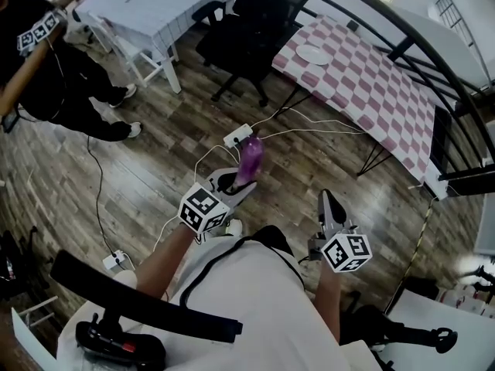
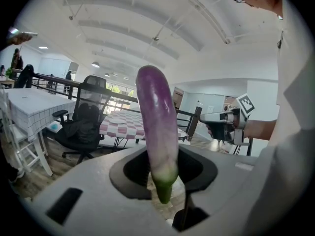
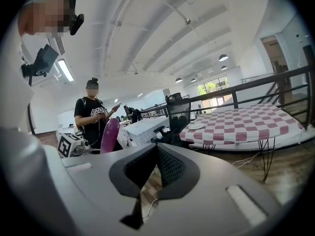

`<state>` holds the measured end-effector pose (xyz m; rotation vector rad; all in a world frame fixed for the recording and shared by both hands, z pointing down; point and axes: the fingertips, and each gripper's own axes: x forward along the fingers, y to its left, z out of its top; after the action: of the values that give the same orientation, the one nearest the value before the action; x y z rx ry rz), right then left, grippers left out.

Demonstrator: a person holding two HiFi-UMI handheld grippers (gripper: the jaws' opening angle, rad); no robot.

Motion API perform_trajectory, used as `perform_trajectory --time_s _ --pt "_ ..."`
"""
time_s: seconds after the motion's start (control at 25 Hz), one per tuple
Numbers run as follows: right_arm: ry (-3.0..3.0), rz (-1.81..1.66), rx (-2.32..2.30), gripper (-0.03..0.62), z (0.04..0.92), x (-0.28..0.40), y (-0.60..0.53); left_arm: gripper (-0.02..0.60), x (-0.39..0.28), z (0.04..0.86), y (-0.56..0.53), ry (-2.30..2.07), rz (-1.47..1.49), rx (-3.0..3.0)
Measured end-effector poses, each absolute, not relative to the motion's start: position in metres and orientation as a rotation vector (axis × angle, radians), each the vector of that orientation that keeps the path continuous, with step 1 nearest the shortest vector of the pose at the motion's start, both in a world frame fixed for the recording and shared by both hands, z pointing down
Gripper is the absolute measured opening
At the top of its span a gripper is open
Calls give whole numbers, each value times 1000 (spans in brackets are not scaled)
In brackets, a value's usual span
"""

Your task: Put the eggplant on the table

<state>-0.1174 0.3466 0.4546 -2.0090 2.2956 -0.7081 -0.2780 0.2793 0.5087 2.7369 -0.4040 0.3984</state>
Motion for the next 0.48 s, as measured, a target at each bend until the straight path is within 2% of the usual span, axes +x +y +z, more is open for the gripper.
perform_trajectory --time_s 0.48 --pt "2318 -728 -1987 6 459 -122 330 129 -279 518 269 -412 425 2717"
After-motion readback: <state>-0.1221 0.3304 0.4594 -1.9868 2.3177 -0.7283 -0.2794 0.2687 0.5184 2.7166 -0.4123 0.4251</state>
